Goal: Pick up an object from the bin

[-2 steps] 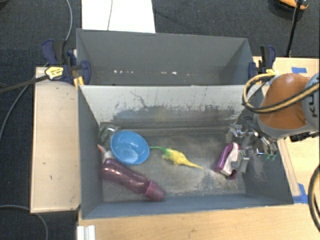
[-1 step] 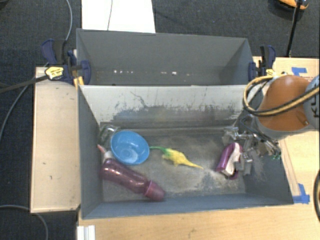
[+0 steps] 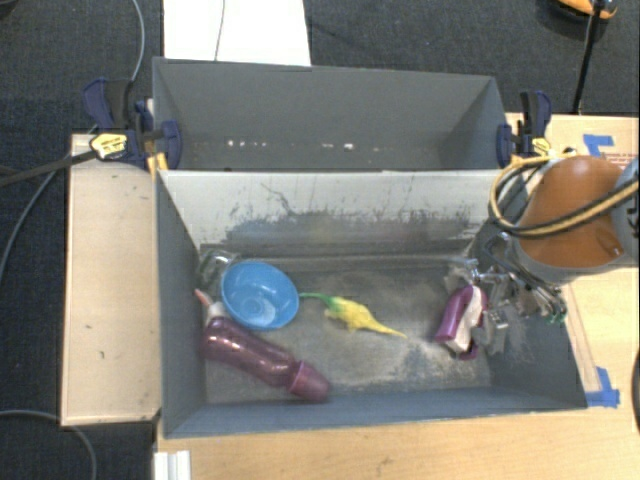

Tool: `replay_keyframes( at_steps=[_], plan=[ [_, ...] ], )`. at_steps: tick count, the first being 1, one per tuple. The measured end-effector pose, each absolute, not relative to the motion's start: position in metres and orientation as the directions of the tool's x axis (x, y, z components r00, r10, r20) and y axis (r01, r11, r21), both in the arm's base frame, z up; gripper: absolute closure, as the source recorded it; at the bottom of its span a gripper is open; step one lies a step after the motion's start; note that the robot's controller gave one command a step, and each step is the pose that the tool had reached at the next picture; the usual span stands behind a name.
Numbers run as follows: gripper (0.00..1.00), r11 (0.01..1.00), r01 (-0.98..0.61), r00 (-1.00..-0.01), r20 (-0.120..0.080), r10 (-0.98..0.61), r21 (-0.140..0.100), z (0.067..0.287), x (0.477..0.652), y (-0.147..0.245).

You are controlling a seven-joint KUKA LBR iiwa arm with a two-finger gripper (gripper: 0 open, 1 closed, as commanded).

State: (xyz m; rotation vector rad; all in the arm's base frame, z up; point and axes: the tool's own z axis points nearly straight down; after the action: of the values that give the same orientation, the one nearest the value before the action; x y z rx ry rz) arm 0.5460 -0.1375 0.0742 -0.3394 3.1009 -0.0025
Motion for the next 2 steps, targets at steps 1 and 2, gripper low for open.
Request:
replay_keyframes(
  at_steps=[1, 2],
  plan=[
    [0.0, 0.874, -0.486, -0.874, -0.017, -0.486, -0.01, 0.073, 0.538, -0.129],
    [1.0, 0.86, -0.51, -0.86, -0.019, -0.51, -0.01, 0.071, 0.53, -0.102]
  ],
)
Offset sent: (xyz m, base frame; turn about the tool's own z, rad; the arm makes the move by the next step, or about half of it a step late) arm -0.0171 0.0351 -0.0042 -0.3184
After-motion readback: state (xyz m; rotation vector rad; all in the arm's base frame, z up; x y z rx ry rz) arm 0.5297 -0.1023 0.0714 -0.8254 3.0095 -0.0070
